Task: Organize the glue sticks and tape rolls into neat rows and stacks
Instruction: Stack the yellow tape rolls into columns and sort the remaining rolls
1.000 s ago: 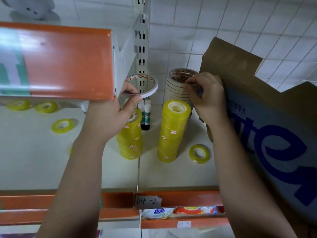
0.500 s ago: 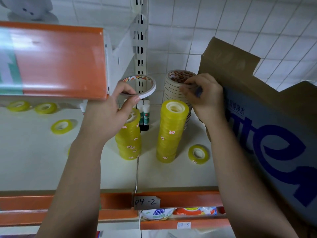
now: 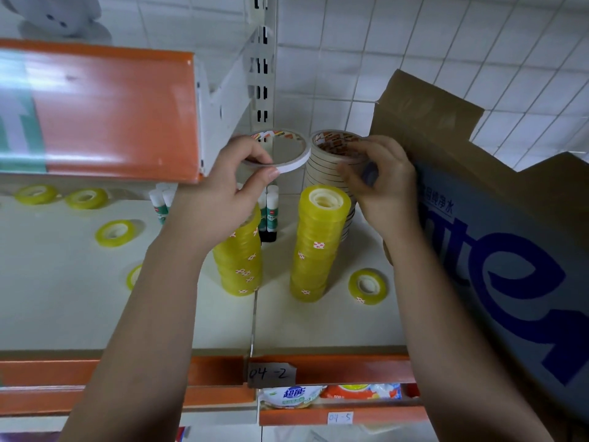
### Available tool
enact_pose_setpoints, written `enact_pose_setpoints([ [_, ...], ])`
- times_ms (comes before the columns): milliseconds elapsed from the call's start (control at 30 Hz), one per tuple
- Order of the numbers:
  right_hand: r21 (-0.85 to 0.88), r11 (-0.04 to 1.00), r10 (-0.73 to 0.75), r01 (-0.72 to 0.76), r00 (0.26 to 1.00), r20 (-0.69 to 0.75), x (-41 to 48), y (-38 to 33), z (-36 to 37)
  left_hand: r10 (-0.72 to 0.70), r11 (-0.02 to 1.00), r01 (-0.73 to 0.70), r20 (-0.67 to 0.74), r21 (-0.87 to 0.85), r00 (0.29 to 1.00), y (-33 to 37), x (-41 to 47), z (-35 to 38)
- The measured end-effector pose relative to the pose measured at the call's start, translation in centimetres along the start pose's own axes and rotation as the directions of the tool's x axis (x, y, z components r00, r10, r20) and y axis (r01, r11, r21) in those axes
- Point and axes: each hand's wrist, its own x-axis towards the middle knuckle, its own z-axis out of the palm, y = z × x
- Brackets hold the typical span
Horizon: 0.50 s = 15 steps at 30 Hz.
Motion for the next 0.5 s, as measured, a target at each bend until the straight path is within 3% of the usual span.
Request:
enact_pose_setpoints([
  [167,-0.04,0.999,-0.001,0.0,1.0,-0.017,-3.5,-0.5,-1.3,0.115,0.993,-0.112,0.065,-0.049,0.991,1.2,4.1,2.2],
  [300,-0.046,0.995,0.092,-0.087,0.989,0.116,-7.1,0.3,-1.6,0.18,0.984,-0.176,0.154,-0.04,0.971,1.8,7.0,4.2],
  [500,-0.091,0.99,0.123,-0.105,0.965,0.231,-10.6,1.8,-1.3,0.134,0.989,-0.145,0.267,0.023,0.954,2.1,9.0,6.8],
])
